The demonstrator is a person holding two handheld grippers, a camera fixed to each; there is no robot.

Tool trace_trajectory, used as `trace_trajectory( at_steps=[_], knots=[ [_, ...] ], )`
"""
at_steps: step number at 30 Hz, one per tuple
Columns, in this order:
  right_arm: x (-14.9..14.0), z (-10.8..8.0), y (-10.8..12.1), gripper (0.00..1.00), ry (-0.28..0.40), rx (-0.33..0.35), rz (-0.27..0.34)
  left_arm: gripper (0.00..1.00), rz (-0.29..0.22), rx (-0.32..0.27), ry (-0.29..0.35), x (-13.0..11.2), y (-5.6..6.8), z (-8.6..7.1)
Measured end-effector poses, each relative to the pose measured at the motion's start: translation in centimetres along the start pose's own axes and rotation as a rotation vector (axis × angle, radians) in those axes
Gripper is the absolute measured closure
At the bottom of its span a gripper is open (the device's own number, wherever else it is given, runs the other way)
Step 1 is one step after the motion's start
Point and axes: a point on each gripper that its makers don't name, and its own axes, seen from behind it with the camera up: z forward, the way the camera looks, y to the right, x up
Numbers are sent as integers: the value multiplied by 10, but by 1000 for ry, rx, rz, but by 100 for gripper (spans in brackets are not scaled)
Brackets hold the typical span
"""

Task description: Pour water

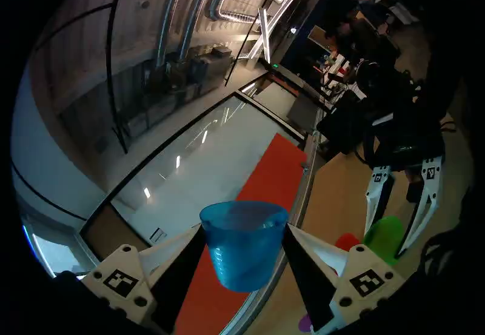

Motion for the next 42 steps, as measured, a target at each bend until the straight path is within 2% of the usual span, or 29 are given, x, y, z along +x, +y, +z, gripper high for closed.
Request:
trace_trajectory(
  at_steps=[11, 21, 42],
  knots=[
    [0, -3, 3, 9, 3, -5, 5, 16, 66, 10, -2, 3, -6, -1],
    [2, -3, 3, 9, 4, -4, 1, 16, 121, 16, 3, 7, -5, 0],
    [6, -2, 2, 9, 4, -1, -20, 16, 192, 32, 14, 12, -8, -2]
  ],
)
